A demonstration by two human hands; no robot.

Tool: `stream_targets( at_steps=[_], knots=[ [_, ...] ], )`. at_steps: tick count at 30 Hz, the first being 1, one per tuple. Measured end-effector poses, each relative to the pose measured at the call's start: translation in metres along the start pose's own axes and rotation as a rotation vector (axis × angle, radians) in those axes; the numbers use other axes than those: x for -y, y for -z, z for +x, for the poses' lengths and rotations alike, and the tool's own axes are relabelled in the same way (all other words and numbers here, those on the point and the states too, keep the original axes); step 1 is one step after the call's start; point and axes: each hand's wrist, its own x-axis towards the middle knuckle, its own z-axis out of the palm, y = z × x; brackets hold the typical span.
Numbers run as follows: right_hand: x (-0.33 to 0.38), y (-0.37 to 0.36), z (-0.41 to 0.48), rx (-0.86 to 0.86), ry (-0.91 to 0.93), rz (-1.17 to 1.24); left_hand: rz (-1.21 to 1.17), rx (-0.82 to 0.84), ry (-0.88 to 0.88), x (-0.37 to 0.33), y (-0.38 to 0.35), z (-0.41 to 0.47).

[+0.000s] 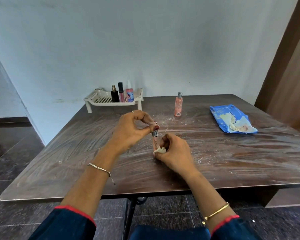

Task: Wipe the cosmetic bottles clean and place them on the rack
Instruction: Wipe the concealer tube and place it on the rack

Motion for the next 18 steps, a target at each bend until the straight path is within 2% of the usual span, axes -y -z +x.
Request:
stream_targets(
  at_steps=[4, 12, 15, 18],
  knots=[
    [-0.006, 0.000, 0.001, 0.000, -0.074, 0.286, -0.083, 0.079, 0.043, 0.005, 0.010, 0.002],
    [0.008, 0.007, 0.007, -0.080, -0.092, 0.996, -0.126, 0.163, 0.020, 0.006, 0.016, 0.002],
    [0.019, 0.012, 0.012, -0.100, -0.093, 1.138, -0.118, 0.174, 0.015, 0.006, 0.015, 0.002],
    [0.027, 0.013, 0.010, -0.050, -0.101, 1.116, -0.095, 0.155, 0.021, 0.006, 0.015, 0.001]
  ],
)
